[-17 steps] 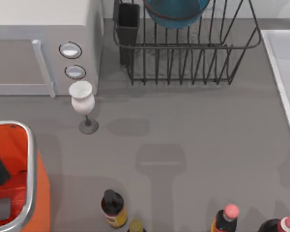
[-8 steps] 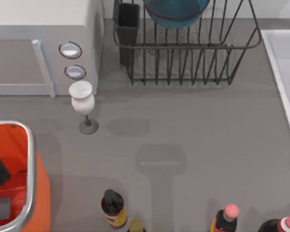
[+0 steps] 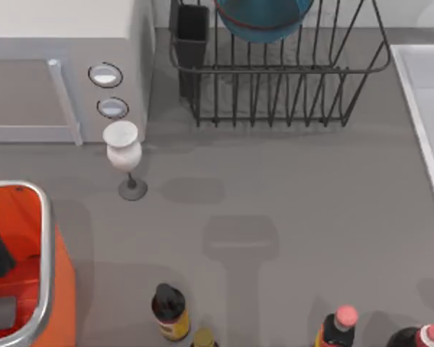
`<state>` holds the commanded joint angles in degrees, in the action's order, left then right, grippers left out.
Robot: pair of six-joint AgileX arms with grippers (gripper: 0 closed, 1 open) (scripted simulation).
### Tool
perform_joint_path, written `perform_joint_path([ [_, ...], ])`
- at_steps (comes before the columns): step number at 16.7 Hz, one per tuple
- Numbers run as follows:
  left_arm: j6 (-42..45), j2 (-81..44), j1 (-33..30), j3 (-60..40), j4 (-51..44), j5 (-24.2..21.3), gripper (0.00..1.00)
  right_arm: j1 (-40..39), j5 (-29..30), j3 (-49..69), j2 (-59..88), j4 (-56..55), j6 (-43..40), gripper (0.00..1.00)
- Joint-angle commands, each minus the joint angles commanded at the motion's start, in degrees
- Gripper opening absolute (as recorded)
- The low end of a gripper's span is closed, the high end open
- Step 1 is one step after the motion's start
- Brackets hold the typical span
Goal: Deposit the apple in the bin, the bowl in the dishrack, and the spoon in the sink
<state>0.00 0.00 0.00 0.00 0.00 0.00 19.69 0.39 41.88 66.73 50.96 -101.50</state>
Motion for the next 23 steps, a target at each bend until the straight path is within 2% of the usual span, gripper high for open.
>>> perform_joint_path([
  [3,0.0,0.0,0.0,0.0,0.0,0.0,1.00,2.1,-0.1,4.5,6.9,5.3,-10.8,1.00],
  [6,0.0,0.0,0.0,0.0,0.0,0.0,1.00,3.4,-0.1,7.4,11.3,8.7,-17.6,1.00],
  [14,0.0,0.0,0.0,0.0,0.0,0.0,1.00,3.6,-0.1,8.0,12.5,9.4,-19.3,1.00],
  [18,0.0,0.0,0.0,0.0,0.0,0.0,1.00,3.7,-0.1,4.4,15.8,3.1,-19.2,1.00],
  [23,0.0,0.0,0.0,0.0,0.0,0.0,1.00,3.7,-0.1,-3.3,22.7,-12.8,-19.1,1.00],
])
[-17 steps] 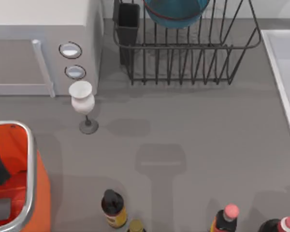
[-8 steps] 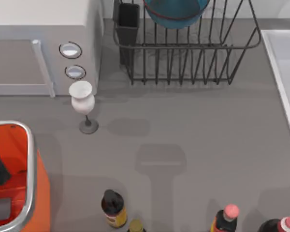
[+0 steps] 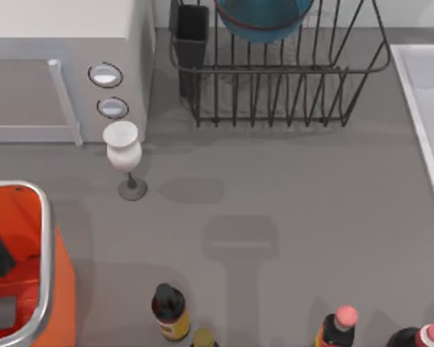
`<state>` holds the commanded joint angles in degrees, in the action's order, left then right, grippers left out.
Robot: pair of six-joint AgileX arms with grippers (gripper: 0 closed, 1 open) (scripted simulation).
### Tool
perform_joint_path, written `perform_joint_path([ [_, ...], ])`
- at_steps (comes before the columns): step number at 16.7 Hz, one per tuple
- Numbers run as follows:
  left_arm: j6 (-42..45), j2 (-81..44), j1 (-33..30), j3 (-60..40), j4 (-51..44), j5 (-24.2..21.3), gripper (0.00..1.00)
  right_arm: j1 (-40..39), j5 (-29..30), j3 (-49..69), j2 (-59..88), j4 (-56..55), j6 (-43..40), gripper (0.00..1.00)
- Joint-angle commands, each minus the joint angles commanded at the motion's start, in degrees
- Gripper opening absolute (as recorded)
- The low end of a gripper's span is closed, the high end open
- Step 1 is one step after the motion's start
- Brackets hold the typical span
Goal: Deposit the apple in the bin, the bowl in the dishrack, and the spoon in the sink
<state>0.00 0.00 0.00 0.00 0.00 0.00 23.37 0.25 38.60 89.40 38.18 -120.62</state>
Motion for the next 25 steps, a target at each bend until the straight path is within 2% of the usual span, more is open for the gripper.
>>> perform_joint_path([
  [3,0.0,0.0,0.0,0.0,0.0,0.0,1.00,0.0,0.0,-2.8,2.5,-4.5,0.0,1.00],
  [7,0.0,0.0,0.0,0.0,0.0,0.0,1.00,0.0,0.0,-3.0,2.7,-4.8,0.0,1.00],
  [20,0.0,0.0,0.0,0.0,0.0,0.0,1.00,0.0,0.0,-3.0,2.7,-4.8,0.0,0.02],
  [25,0.0,0.0,0.0,0.0,0.0,0.0,1.00,0.0,0.0,-3.0,2.7,-4.8,0.0,0.00],
])
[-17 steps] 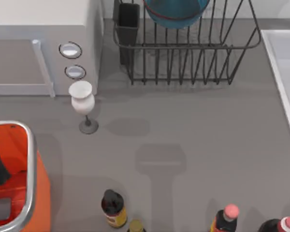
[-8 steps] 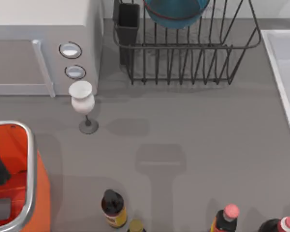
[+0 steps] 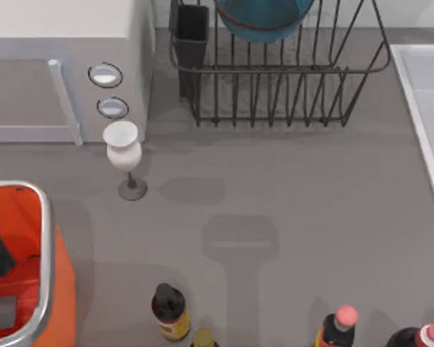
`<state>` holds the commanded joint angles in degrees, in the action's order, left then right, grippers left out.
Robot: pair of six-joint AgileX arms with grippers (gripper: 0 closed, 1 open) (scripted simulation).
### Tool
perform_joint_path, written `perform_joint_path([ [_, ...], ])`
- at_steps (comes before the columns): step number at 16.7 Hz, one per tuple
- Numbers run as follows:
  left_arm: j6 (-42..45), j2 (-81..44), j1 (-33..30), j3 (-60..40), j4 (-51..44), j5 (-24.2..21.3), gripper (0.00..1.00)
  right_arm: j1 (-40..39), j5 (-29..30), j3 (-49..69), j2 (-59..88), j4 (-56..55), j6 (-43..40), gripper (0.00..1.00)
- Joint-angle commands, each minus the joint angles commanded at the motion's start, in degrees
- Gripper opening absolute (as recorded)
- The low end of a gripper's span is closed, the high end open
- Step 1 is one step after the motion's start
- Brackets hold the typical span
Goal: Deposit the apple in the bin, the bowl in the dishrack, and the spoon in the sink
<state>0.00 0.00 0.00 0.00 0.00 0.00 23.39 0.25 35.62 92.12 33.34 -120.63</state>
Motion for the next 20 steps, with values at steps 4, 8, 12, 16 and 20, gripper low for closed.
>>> perform_joint_path([
  [4,0.0,0.0,0.0,0.0,0.0,0.0,1.00,-0.5,2.0,2.2,-4.2,5.2,2.4,0.00],
  [8,0.0,0.0,0.0,0.0,0.0,0.0,1.00,-0.5,2.0,5.3,-5.6,9.5,1.6,0.00],
  [12,0.0,0.0,0.0,0.0,0.0,0.0,1.00,-0.4,2.1,12.1,-9.6,22.4,1.3,0.00],
  [16,0.0,0.0,0.0,0.0,0.0,0.0,1.00,-0.2,2.0,17.9,-13.6,30.8,1.8,0.00],
  [20,0.0,0.0,0.0,0.0,0.0,0.0,1.00,-0.2,2.0,18.4,-14.1,31.5,2.0,0.00],
])
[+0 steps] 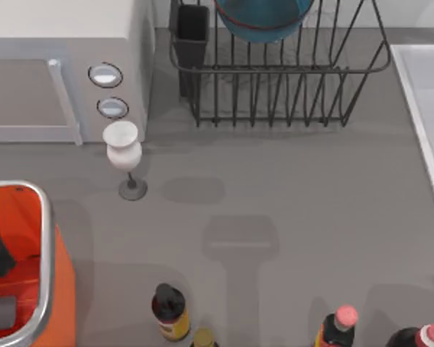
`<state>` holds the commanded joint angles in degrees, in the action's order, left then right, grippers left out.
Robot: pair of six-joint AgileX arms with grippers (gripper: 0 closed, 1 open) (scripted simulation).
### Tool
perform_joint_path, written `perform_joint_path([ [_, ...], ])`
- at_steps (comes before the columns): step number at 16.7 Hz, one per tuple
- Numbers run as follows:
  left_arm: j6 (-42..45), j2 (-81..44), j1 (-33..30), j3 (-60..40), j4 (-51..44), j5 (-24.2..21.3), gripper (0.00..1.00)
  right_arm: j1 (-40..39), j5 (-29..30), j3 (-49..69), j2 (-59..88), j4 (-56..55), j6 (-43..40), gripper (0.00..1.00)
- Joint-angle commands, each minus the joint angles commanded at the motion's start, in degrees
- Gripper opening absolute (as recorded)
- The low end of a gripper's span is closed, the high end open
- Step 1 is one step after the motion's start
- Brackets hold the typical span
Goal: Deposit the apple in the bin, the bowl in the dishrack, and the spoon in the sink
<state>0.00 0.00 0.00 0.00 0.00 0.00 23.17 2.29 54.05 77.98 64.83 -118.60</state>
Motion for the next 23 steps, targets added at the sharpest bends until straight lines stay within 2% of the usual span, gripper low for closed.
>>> perform_joint_path([
  [4,0.0,0.0,0.0,0.0,0.0,0.0,1.00,-0.3,0.0,1.6,1.5,0.4,0.3,0.00],
  [8,0.0,0.0,0.0,0.0,0.0,0.0,1.00,-1.6,0.1,12.1,9.3,3.9,0.7,0.00],
  [15,0.0,0.0,0.0,0.0,0.0,0.0,1.00,-5.6,0.4,45.5,33.3,14.5,3.3,0.00],
  [23,0.0,0.0,0.0,0.0,0.0,0.0,1.00,-11.1,0.5,87.5,62.8,26.8,10.2,0.00],
])
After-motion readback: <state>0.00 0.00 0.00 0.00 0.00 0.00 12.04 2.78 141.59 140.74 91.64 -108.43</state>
